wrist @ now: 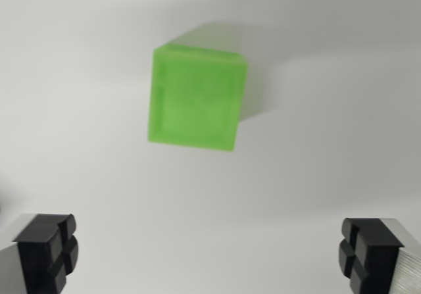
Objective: Stack cube
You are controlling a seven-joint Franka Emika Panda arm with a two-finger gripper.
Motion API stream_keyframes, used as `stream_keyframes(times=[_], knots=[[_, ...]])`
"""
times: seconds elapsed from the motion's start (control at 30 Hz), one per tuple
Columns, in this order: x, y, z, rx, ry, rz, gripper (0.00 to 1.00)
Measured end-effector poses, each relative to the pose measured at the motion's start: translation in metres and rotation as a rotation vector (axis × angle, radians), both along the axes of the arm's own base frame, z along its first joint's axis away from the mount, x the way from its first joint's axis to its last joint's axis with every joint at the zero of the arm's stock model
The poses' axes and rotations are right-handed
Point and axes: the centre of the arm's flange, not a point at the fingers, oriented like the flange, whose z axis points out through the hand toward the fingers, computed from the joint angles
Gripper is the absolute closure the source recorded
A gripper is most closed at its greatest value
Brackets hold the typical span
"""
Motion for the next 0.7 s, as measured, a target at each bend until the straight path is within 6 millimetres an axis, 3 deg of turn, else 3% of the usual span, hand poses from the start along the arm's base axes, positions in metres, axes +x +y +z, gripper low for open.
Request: stream_keyframes(times=[0.4, 0.7], knots=[[0.016, 0.002, -0.048, 0.0, -0.02, -0.05, 0.0], [0.017, 0.003, -0.084, -0.001, -0.021, -0.054, 0.0]])
